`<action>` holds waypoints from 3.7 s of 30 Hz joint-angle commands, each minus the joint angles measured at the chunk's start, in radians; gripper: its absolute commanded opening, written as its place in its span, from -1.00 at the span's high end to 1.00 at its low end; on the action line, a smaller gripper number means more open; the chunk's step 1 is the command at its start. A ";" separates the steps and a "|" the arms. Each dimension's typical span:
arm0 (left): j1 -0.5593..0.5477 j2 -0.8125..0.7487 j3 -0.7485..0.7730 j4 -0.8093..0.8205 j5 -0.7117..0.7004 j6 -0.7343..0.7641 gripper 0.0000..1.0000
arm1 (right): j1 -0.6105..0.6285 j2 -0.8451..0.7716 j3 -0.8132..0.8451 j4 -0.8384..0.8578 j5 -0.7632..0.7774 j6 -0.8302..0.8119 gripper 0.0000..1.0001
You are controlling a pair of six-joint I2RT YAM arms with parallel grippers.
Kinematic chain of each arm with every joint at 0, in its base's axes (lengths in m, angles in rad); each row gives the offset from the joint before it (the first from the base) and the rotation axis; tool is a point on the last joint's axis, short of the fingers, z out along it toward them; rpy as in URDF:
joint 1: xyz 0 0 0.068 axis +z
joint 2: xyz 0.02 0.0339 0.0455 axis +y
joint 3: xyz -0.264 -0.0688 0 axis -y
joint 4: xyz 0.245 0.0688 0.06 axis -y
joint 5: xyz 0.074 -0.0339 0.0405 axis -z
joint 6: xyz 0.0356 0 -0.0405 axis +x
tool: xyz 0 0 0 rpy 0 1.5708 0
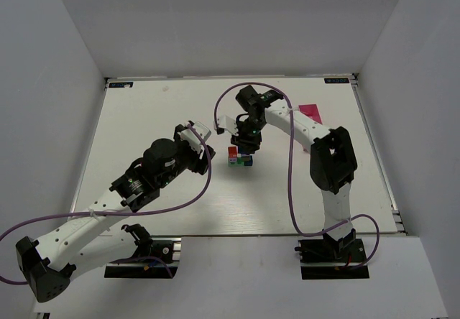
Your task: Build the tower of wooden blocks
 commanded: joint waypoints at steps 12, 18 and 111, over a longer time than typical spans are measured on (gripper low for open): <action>0.003 -0.020 -0.002 0.013 0.007 0.004 -0.54 | 0.006 0.006 0.045 -0.024 -0.003 -0.015 0.56; 0.003 -0.020 -0.002 0.013 0.007 0.004 -0.54 | 0.008 0.004 0.045 -0.022 -0.003 -0.015 0.50; 0.003 -0.020 -0.012 0.022 -0.012 0.004 -0.54 | -0.069 -0.251 -0.240 0.202 0.095 0.114 -0.25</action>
